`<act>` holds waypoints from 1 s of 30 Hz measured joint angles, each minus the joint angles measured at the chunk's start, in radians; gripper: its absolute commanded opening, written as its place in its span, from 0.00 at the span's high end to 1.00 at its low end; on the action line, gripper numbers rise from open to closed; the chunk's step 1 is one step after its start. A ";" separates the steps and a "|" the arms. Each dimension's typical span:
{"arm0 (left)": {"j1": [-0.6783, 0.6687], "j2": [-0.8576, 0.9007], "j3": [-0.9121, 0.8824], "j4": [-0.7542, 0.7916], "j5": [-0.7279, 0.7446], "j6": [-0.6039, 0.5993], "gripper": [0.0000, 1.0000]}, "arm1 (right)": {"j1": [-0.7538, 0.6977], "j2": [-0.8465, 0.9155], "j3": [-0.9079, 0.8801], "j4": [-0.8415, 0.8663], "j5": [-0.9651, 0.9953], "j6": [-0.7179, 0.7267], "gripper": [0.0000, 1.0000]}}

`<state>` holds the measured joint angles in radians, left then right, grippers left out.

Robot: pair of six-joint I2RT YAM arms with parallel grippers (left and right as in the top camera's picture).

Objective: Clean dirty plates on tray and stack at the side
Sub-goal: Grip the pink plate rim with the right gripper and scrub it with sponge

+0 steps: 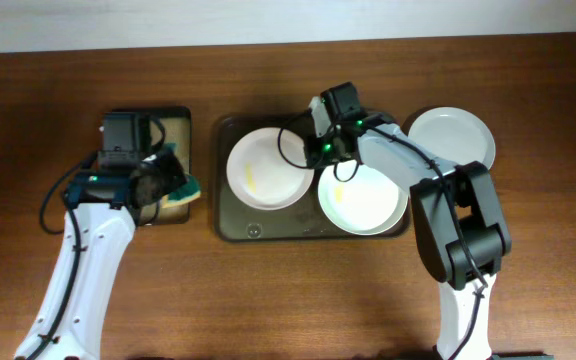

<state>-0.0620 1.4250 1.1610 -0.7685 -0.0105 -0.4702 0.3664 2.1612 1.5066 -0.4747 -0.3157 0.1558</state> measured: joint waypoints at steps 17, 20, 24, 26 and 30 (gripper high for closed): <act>-0.264 0.449 0.000 0.430 0.246 -0.029 1.00 | 0.025 0.003 0.000 -0.026 -0.016 0.006 0.96; -0.268 0.497 0.001 0.439 0.246 -0.031 1.00 | 0.025 0.006 -0.002 -0.028 -0.014 0.006 0.96; -0.279 0.507 0.021 0.369 0.125 -0.032 1.00 | 0.026 0.006 -0.003 -0.026 -0.012 0.006 0.96; -0.294 0.507 0.031 0.320 0.005 -0.031 1.00 | 0.031 0.008 -0.003 -0.025 -0.018 0.007 0.96; -0.301 0.494 0.034 0.240 -0.245 -0.031 1.00 | 0.041 0.010 -0.003 -0.020 -0.023 0.018 0.96</act>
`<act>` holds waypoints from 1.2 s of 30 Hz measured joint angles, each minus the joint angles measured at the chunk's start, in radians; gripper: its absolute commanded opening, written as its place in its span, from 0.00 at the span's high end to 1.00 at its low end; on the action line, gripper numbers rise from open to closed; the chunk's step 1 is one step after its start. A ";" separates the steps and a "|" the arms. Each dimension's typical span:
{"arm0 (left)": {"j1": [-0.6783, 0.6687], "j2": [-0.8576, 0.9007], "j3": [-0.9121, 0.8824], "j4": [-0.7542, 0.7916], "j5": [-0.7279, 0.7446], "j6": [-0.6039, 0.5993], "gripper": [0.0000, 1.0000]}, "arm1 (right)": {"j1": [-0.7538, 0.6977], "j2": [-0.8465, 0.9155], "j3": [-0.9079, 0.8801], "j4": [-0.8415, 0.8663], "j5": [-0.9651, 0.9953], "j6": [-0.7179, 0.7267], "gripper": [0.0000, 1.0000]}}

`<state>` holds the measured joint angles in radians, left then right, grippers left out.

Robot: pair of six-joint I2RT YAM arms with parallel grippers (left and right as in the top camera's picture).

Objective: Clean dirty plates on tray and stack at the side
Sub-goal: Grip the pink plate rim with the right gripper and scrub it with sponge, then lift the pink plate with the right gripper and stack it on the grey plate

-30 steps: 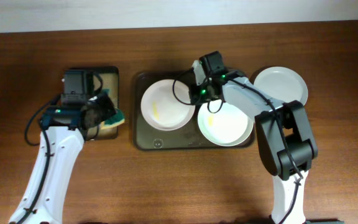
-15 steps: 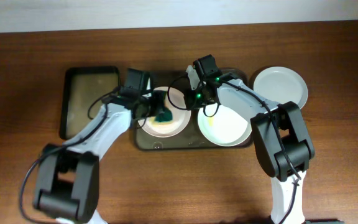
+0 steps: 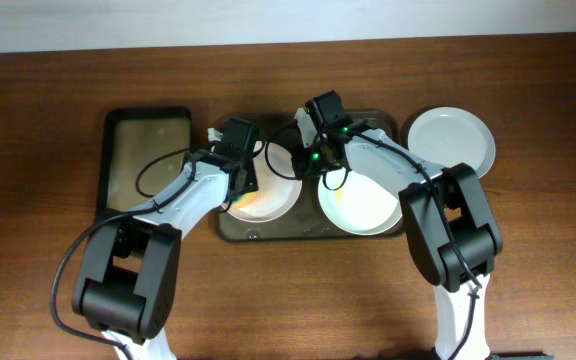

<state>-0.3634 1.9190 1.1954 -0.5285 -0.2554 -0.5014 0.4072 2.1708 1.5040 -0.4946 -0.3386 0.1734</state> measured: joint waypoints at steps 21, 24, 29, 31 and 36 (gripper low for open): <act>0.014 -0.010 -0.022 0.090 0.262 0.000 1.00 | -0.007 0.000 0.000 0.009 0.015 0.003 0.96; 0.001 -0.010 -0.016 0.056 0.185 0.000 1.00 | -0.007 0.000 0.000 0.009 0.015 0.002 0.96; 0.018 -0.054 -0.016 -0.038 0.038 0.000 1.00 | -0.006 0.000 0.000 0.015 0.008 0.003 0.96; 0.034 -0.105 -0.021 -0.072 -0.022 0.000 1.00 | -0.006 0.000 0.000 0.016 0.007 0.003 0.96; 0.103 -0.328 -0.022 -0.129 -0.132 -0.006 1.00 | -0.006 -0.009 0.000 0.010 0.016 -0.006 0.96</act>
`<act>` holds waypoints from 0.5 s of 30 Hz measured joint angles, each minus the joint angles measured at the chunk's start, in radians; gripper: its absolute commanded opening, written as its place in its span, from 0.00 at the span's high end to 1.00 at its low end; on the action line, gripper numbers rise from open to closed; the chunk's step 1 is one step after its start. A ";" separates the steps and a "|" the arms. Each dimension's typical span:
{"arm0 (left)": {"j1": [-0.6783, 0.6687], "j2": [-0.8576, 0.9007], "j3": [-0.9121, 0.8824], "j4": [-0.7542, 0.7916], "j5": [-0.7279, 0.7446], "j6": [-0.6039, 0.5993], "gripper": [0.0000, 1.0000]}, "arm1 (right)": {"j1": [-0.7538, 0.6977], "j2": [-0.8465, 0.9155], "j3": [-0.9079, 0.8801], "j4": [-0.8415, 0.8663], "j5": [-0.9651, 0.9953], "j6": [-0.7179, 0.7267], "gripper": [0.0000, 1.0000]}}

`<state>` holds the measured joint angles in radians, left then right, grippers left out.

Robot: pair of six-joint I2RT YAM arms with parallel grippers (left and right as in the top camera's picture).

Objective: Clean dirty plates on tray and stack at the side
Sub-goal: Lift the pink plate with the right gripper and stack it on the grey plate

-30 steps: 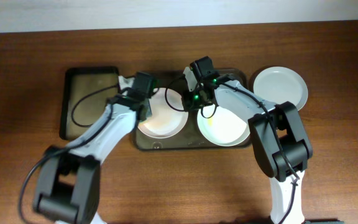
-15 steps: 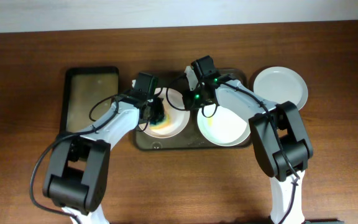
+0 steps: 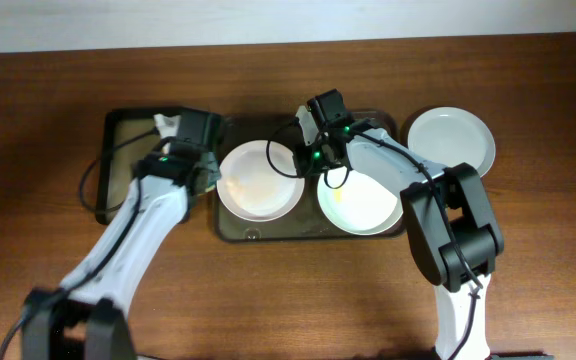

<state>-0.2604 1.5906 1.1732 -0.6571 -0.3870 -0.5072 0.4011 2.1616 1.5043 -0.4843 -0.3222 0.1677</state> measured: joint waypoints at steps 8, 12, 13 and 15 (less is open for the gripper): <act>0.175 -0.139 0.000 -0.087 0.085 -0.029 1.00 | 0.066 -0.238 0.001 -0.065 0.366 -0.126 0.96; 0.282 -0.139 -0.001 -0.137 0.113 -0.033 1.00 | 0.217 -0.335 0.005 -0.035 0.678 -0.251 0.96; 0.301 -0.139 -0.001 -0.146 0.117 -0.034 1.00 | 0.264 -0.345 0.005 -0.007 0.793 -0.310 0.96; 0.323 -0.139 -0.001 -0.149 0.129 -0.035 1.00 | 0.332 -0.347 0.005 0.038 0.945 -0.415 0.96</act>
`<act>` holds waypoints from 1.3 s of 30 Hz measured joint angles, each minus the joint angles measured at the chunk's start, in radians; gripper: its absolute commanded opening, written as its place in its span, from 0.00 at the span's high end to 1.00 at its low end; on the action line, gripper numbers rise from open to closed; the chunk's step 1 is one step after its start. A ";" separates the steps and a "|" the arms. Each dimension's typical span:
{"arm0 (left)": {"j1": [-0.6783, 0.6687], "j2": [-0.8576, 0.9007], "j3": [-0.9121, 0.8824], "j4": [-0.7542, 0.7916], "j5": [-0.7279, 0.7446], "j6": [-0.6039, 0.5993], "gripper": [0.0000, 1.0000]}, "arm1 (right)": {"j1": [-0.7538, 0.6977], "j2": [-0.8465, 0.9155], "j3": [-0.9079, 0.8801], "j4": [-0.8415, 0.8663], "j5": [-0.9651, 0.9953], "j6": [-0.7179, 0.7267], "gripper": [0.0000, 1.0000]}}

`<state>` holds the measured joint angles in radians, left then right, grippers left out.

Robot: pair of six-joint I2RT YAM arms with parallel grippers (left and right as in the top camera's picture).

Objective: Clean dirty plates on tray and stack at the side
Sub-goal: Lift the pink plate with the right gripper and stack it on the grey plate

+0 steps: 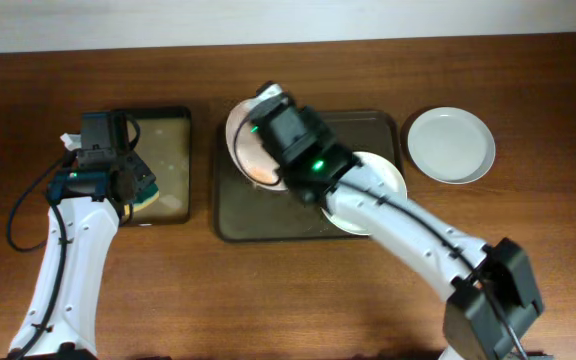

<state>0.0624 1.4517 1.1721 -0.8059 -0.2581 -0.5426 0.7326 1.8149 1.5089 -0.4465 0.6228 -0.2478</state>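
Note:
On the dark serving tray (233, 225), a white plate (246, 150) with a faint orange smear sits raised at the far left corner. My right gripper (268, 125) reaches over it and looks shut on its rim; the fingers are mostly hidden under the wrist. A second white plate (388, 178) lies at the tray's right, partly under the right arm. One clean white plate (451, 144) rests on the table to the right of the tray. My left gripper (123, 185) is shut on a yellow-green sponge (143, 195) over the small left tray (168, 150).
The small dark tray with a wet-looking bottom stands left of the serving tray. The table's far edge meets a white wall at the top. Both arms' cables hang near their wrists.
My left gripper, with the sponge, has moved from the left plate's edge back over the small tray. The right arm now reaches across the left plate, which sits farther back and left.
At first my left gripper held the sponge at the small tray while the right gripper held the left plate's rim. Then the left gripper was on that plate with the sponge, then at its left edge. Now it is back at the small tray, and the right gripper holds the shifted plate.

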 measured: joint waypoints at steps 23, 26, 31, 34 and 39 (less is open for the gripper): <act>0.008 0.000 -0.002 -0.002 0.045 0.000 1.00 | -0.103 -0.005 0.010 -0.195 0.028 -0.021 0.96; 0.008 0.000 -0.002 -0.002 0.050 0.000 1.00 | -0.283 -0.006 0.010 -0.217 -0.246 0.205 0.96; 0.008 0.000 -0.003 -0.002 0.053 0.000 1.00 | -0.613 -0.021 0.010 -0.259 -0.624 0.423 0.96; 0.008 0.000 -0.003 -0.002 0.057 0.000 1.00 | -0.818 -0.027 0.009 -0.346 -0.717 0.465 0.96; 0.008 0.000 -0.003 -0.002 0.060 0.000 1.00 | -1.085 -0.028 -0.042 -0.324 -0.757 0.489 0.96</act>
<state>0.0708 1.4517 1.1687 -0.8078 -0.1978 -0.5426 -0.3523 1.7866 1.4666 -0.7708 -0.1341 0.2409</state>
